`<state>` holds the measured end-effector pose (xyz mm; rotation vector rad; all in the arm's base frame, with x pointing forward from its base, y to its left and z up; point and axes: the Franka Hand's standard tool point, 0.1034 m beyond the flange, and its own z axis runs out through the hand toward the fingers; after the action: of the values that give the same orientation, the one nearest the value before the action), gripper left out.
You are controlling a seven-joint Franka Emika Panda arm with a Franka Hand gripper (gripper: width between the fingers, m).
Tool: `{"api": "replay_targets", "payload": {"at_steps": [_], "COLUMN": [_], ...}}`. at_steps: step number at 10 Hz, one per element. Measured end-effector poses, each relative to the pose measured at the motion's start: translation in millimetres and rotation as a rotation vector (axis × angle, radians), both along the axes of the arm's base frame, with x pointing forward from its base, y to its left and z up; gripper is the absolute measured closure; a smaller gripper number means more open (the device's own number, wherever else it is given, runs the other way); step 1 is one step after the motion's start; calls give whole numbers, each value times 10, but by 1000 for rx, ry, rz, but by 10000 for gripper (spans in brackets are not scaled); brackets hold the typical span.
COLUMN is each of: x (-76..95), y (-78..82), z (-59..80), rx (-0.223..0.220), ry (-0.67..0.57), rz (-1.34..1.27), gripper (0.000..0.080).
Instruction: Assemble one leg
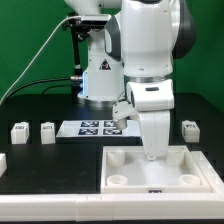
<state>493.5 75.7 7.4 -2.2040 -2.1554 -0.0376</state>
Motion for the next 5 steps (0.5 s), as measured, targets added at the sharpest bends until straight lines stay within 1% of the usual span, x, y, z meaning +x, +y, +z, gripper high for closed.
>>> {"api": "replay_targets", "payload": {"at_steps": [3,4,5], "x": [21,15,15], "y": [3,0,-4], "z": [-3,-12,-13], "rx": [1,1,1], "ry": [-2,0,0], "rz": [-14,-19,-20], "gripper": [722,517,517]}}
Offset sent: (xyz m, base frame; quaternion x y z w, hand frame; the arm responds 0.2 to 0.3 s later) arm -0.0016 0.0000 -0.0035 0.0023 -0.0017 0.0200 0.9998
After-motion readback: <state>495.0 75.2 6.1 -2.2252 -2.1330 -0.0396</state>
